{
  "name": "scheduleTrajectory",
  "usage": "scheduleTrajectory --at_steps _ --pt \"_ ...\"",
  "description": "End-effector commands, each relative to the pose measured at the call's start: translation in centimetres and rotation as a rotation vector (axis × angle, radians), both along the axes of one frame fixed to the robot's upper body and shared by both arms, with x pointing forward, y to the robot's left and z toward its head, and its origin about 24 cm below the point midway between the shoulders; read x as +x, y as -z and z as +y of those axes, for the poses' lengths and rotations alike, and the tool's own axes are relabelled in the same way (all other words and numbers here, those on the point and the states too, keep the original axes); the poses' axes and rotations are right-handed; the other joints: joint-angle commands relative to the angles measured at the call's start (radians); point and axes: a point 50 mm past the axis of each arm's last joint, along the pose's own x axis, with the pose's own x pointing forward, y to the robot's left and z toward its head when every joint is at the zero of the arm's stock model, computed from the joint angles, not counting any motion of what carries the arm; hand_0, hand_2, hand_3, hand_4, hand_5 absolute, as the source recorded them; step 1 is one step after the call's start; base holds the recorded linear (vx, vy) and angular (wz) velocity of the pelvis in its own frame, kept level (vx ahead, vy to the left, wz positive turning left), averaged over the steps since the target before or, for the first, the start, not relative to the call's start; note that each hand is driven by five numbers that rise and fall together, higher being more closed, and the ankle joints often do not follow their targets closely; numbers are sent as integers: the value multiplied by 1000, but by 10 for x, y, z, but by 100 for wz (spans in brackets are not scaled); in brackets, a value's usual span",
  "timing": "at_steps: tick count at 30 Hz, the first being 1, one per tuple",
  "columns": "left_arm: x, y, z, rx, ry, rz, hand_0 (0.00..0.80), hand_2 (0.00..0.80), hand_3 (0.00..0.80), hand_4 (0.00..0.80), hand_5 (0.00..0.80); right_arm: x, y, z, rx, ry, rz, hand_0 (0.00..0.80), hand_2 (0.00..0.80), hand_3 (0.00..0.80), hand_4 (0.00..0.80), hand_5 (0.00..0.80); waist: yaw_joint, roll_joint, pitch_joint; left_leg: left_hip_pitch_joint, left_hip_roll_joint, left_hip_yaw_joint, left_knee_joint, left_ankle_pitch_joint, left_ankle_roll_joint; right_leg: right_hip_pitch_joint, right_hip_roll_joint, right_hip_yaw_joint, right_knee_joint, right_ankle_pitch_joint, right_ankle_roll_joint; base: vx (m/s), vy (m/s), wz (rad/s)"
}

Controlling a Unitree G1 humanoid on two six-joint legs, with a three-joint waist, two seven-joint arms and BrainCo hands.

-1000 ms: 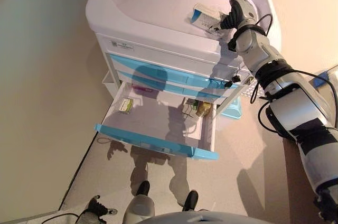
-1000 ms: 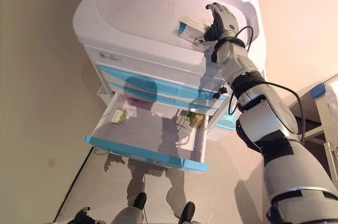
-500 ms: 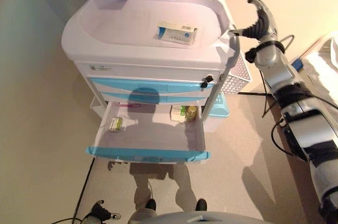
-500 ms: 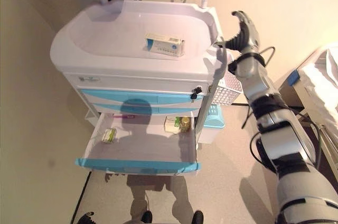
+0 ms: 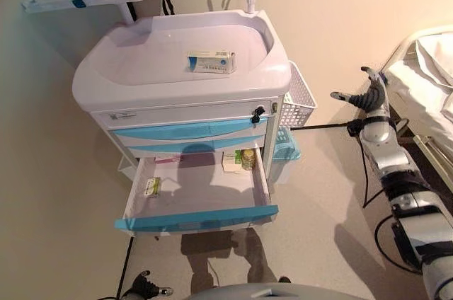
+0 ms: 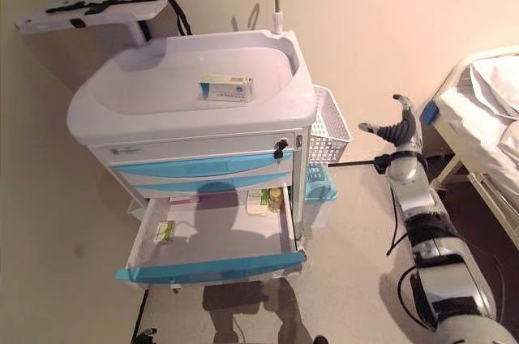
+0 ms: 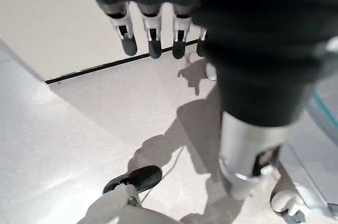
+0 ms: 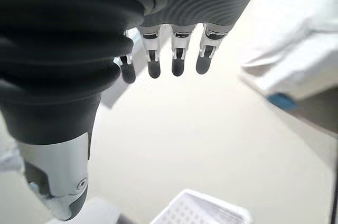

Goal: Open the drawer and pick up the medicine

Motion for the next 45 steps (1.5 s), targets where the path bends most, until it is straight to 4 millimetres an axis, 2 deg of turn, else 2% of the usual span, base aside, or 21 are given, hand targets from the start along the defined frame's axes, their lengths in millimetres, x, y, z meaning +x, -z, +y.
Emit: scheduleTrajectory --at_steps 1,4,5,6,7,8,10,12,13,15,17,18,19,22,25,32,40,45 --pt "14 -9 19 54 17 -39 0 0 0 0 0 1 -22 4 54 -32 -148 0 0 0 0 0 -2 -39 -10 -75 -62 -18 25 16 32 28 -29 -18 46 -56 60 0 0 0" --pt "22 -11 17 46 30 -76 0 0 0 0 0 -11 -2 -3 94 -11 -108 0 0 0 0 0 -13 -25 -9 -69 -65 -14 26 15 33 33 -31 -14 48 -60 59 -1 -2 -1" --pt "22 -11 17 46 31 -75 0 0 0 0 0 -11 -2 -3 94 -10 -107 0 0 0 0 0 -12 -26 -9 -69 -65 -14 25 15 33 33 -31 -14 48 -60 59 0 0 0" --pt "28 -13 15 44 45 -98 0 0 0 0 0 -20 11 -9 107 10 -71 0 0 0 0 0 -18 -20 -7 -65 -66 -14 25 14 34 35 -32 -14 49 -61 60 0 0 0" --pt "27 -13 16 45 45 -97 0 0 0 0 0 -20 11 -9 107 11 -70 0 0 0 0 0 -17 -21 -8 -65 -66 -14 25 14 34 36 -32 -14 49 -61 60 0 0 0" --pt "37 -17 14 34 56 -144 0 0 0 0 0 -31 25 -17 117 38 -25 0 0 0 0 0 -24 -14 -3 -64 -69 -13 27 13 34 36 -35 -12 51 -62 60 -5 1 5" --pt "40 -18 13 30 61 -158 0 0 0 0 0 -36 33 -21 125 55 -1 0 0 0 0 0 -26 -12 -2 -63 -69 -13 26 13 35 37 -36 -13 51 -62 60 -2 -2 2" --pt "48 -22 11 23 83 -191 0 0 0 0 0 -48 48 -28 144 84 44 0 0 0 0 0 -34 -7 2 -58 -71 -12 26 12 35 39 -38 -11 52 -63 60 0 0 0" --pt "57 -27 8 9 109 -235 0 0 0 0 0 -62 65 -36 153 117 105 0 0 0 0 0 -41 -1 6 -55 -72 -11 27 10 36 42 -39 -10 53 -65 61 0 0 0" --pt "59 -28 8 6 115 -240 0 0 0 0 0 -68 71 -39 155 128 130 0 0 0 0 0 -43 1 6 -53 -72 -10 26 10 36 43 -40 -10 52 -65 62 0 0 0" --pt "69 -36 5 -5 158 -291 0 0 0 0 0 -88 94 -48 171 178 221 0 0 0 0 0 -54 8 13 -51 -74 -6 25 10 37 42 -40 -7 52 -66 63 0 0 0" --pt "69 -36 5 -5 158 -290 0 0 0 0 0 -89 94 -48 172 179 221 0 0 0 0 0 -53 8 13 -51 -74 -6 25 10 37 43 -40 -7 52 -67 63 0 0 0" --pt "75 -41 6 -4 181 -318 0 0 0 0 0 -100 108 -53 187 207 276 0 0 0 0 0 -58 12 17 -52 -74 -5 26 10 37 41 -41 -5 53 -66 64 0 0 0" --pt "81 -46 7 -3 202 -343 0 0 0 0 0 -108 115 -54 190 220 310 0 0 0 0 0 -62 16 21 -53 -75 -5 27 10 37 39 -42 -3 54 -67 65 -1 -6 -5" --pt "89 -54 9 0 254 -368 0 0 0 0 0 -128 135 -59 227 266 384 0 0 0 0 0 -75 25 28 -54 -78 -3 26 10 38 34 -44 0 55 -67 66 0 0 0" --pt "106 -65 10 28 374 -387 0 0 0 0 0 -147 149 -61 247 281 446 0 0 0 0 0 -101 48 55 -61 -86 6 25 12 39 18 -50 11 59 -64 69 -3 8 -5" --pt "132 -80 8 57 441 -450 0 0 0 0 0 -147 148 -62 247 277 445 0 0 0 0 0 -129 68 98 -89 -94 25 27 17 41 -28 -56 38 67 -52 74 -22 20 -5" --pt "149 -94 9 80 456 -510 0 0 0 0 0 -148 152 -60 283 266 447 0 0 0 0 0 -142 61 130 -116 -94 31 32 19 41 -64 -54 52 79 -48 73 -32 3 -10"
